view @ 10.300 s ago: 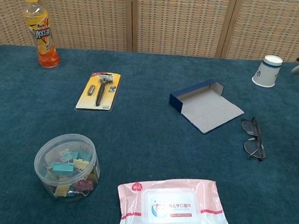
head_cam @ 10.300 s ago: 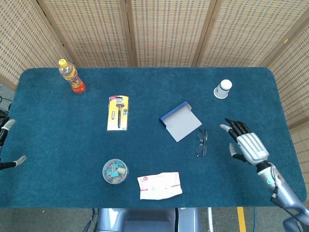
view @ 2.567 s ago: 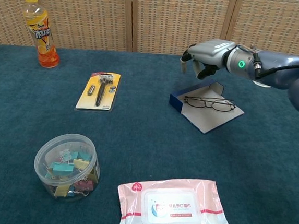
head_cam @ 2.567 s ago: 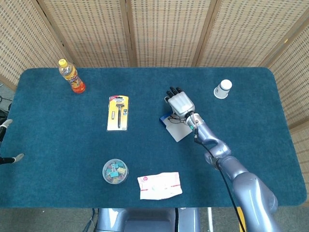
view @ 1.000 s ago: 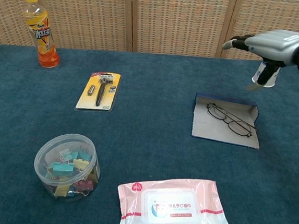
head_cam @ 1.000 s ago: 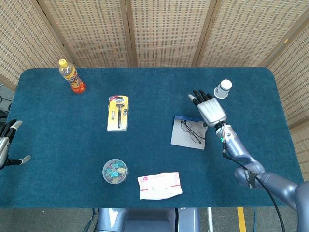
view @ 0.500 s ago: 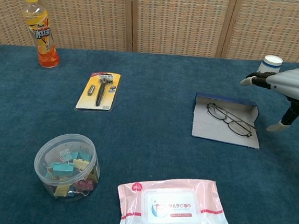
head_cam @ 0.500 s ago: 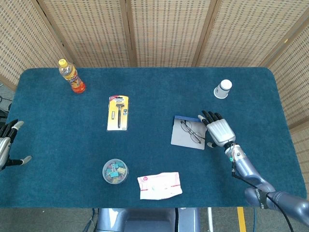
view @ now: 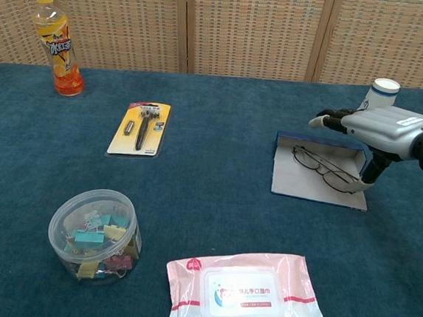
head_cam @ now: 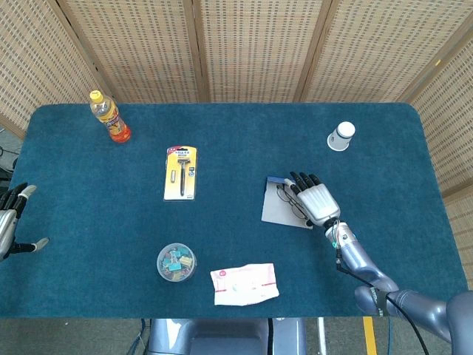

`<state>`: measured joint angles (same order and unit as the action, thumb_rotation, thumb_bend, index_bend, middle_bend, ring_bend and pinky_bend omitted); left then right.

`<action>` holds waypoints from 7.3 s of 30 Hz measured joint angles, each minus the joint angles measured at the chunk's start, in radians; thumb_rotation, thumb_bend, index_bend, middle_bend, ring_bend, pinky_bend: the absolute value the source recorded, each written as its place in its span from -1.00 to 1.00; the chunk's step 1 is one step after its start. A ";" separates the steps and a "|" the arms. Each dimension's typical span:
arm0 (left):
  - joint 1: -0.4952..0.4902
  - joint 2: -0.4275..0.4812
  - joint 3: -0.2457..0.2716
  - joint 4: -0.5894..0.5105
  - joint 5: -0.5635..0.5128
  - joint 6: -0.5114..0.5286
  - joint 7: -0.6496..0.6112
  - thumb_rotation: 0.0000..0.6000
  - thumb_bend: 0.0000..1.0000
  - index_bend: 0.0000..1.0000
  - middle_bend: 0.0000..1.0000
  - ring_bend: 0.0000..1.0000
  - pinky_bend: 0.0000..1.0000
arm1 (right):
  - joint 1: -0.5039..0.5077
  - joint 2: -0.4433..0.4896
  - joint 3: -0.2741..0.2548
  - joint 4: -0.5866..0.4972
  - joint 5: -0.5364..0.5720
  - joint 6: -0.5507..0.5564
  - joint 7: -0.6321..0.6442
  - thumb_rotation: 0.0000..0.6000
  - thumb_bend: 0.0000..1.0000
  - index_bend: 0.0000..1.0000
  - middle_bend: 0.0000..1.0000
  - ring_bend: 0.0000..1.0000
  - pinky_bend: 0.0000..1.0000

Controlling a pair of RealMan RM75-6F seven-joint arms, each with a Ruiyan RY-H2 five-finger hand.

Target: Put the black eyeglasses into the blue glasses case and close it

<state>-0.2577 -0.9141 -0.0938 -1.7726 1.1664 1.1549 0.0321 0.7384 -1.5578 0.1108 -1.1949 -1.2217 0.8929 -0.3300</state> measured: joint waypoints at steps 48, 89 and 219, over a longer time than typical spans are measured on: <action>-0.011 -0.005 0.000 0.003 -0.026 -0.015 0.012 1.00 -1.00 -1.00 -1.00 -1.00 -1.00 | 0.056 -0.159 0.090 0.297 0.017 -0.018 0.018 1.00 -1.00 -1.00 -1.00 -1.00 -0.79; -0.003 0.004 0.007 0.003 0.007 -0.008 -0.014 1.00 -1.00 -1.00 -1.00 -1.00 -1.00 | -0.070 -0.186 -0.015 0.046 -0.084 0.137 -0.108 1.00 -0.33 -0.46 -1.00 -1.00 -0.79; -0.023 0.003 0.012 -0.008 -0.032 -0.038 0.025 1.00 -1.00 -1.00 -1.00 -1.00 -1.00 | -0.080 -0.006 -0.094 0.071 -0.353 0.173 -0.034 1.00 -0.34 -0.98 -1.00 -1.00 -0.79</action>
<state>-0.2805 -0.9111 -0.0815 -1.7802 1.1341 1.1167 0.0575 0.6579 -1.5635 0.0169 -1.1237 -1.5746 1.0656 -0.3643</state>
